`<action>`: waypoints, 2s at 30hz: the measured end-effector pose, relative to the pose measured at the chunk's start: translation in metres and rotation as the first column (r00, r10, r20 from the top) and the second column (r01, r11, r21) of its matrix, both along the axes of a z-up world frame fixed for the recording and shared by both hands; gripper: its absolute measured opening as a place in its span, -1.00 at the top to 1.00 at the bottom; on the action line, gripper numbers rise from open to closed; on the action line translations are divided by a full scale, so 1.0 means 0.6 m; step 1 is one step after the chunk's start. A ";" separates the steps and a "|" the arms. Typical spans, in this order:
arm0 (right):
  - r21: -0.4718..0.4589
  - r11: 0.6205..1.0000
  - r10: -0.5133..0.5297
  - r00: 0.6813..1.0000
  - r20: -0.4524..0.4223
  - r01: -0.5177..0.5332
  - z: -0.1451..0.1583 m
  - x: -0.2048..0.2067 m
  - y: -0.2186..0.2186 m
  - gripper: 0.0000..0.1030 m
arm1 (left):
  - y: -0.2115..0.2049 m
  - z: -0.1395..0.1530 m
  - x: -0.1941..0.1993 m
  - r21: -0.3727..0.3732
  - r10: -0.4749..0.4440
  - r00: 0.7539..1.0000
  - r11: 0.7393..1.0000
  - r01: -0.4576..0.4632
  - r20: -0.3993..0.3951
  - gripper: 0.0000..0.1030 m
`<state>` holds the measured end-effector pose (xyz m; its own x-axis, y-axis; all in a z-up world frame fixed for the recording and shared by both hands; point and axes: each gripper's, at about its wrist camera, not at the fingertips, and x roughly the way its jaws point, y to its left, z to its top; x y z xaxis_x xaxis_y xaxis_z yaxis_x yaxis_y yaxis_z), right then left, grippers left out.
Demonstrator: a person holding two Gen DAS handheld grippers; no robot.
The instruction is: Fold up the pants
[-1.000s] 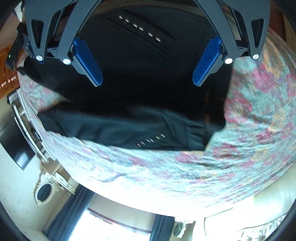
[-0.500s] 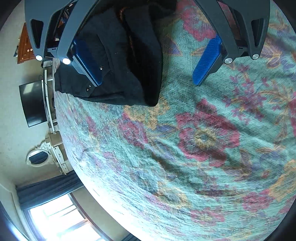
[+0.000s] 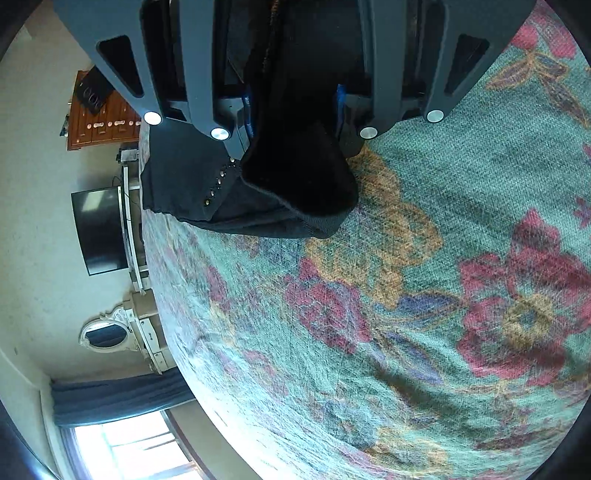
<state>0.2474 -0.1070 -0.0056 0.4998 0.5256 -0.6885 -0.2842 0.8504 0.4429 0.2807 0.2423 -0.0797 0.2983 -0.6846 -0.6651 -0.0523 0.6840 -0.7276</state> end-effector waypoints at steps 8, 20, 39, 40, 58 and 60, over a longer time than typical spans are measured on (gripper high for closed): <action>-0.382 0.884 0.276 0.961 -0.036 -0.268 -0.004 0.273 0.009 -0.96 | -0.006 0.001 0.013 0.034 -0.027 0.999 0.999 0.028 -0.031 0.40; -0.419 0.774 0.417 0.880 -0.227 -0.475 -0.074 0.311 0.057 0.78 | -0.016 0.008 0.027 0.069 -0.039 0.997 0.997 0.043 -0.062 0.41; -0.582 0.810 0.300 0.902 0.310 -0.070 0.085 -0.176 0.034 0.82 | -0.014 0.124 -0.160 -0.106 0.012 0.960 0.994 0.018 0.281 0.81; -0.596 0.799 0.313 0.903 0.294 -0.083 0.067 -0.203 0.041 0.82 | -0.022 0.114 -0.177 -0.111 0.014 0.964 0.994 0.016 0.264 0.81; -0.632 0.766 0.299 0.935 0.189 -0.117 -0.033 -0.264 0.052 0.82 | -0.077 0.106 -0.009 0.030 -0.094 0.975 0.996 0.090 0.202 -0.53; -0.628 0.769 0.297 0.937 0.187 -0.118 -0.036 -0.263 0.051 0.82 | -0.077 0.089 0.015 0.052 -0.107 0.980 0.994 0.099 0.169 -0.53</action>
<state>0.0895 -0.0765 -0.0271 0.6329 0.1625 -0.7570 -0.5129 0.8204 -0.2528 0.2896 0.1959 -0.0265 0.3400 -0.6897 -0.6393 0.1431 0.7099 -0.6896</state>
